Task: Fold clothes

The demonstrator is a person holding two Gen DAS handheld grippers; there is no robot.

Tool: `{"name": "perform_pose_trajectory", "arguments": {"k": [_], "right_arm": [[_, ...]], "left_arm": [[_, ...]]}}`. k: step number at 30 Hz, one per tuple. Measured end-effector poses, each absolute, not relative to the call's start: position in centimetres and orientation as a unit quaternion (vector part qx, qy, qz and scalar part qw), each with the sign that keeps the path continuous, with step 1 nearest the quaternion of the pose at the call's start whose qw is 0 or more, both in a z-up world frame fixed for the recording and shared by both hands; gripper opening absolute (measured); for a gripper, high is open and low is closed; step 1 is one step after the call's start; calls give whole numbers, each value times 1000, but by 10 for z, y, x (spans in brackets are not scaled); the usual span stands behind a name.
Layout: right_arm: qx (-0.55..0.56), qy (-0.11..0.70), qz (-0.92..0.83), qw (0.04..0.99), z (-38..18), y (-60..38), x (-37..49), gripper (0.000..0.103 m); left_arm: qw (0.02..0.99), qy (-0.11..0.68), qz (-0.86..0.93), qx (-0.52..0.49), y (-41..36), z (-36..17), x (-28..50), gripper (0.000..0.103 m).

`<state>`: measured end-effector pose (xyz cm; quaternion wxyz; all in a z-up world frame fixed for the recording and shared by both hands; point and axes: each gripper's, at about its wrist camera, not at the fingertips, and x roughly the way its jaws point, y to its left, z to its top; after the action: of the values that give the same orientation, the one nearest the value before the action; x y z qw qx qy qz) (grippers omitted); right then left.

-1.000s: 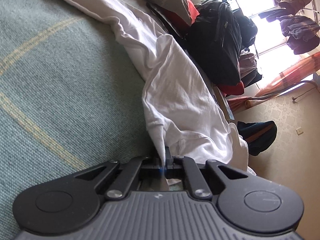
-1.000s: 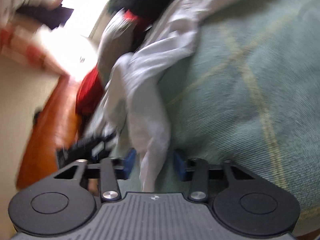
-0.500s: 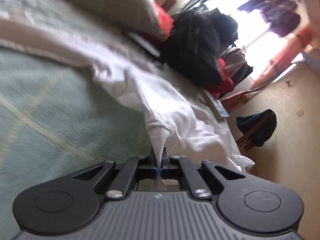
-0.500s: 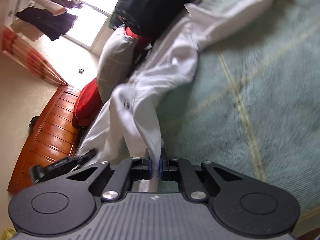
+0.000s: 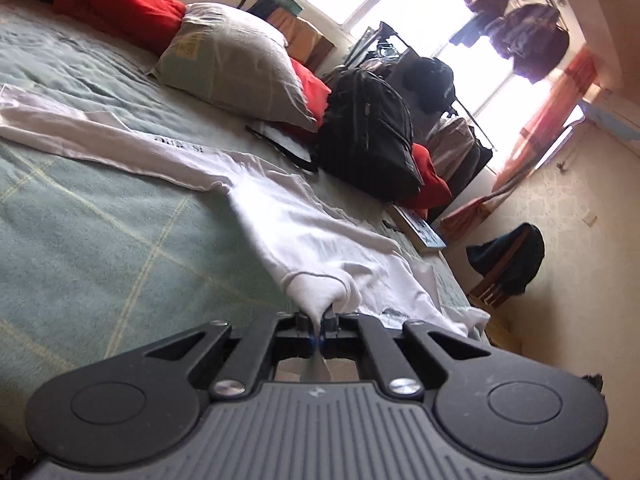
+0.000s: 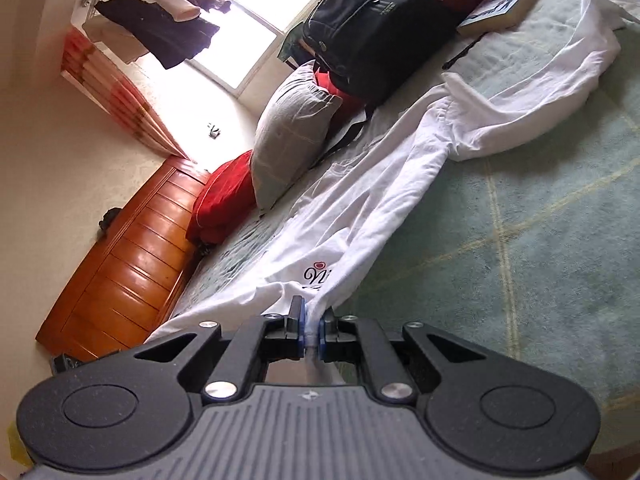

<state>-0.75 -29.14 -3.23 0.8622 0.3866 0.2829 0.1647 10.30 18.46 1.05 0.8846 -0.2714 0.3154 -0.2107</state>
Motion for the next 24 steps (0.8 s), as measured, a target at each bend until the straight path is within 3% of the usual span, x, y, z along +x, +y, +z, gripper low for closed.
{"name": "perform_pose_trajectory", "arguments": {"k": [16, 20, 22, 24], "right_arm": [[420, 333, 166, 828, -52, -315, -34, 9], [361, 407, 121, 830, -62, -311, -28, 18], [340, 406, 101, 843, -56, -313, -29, 28], [344, 382, 100, 852, -45, -323, -28, 35]], "left_arm": [[874, 372, -180, -256, 207, -16, 84, 2], [874, 397, -137, -245, 220, -27, 85, 8], [877, 397, -124, -239, 227, -25, 82, 11], [884, 388, -119, -231, 230, -16, 84, 23]]}}
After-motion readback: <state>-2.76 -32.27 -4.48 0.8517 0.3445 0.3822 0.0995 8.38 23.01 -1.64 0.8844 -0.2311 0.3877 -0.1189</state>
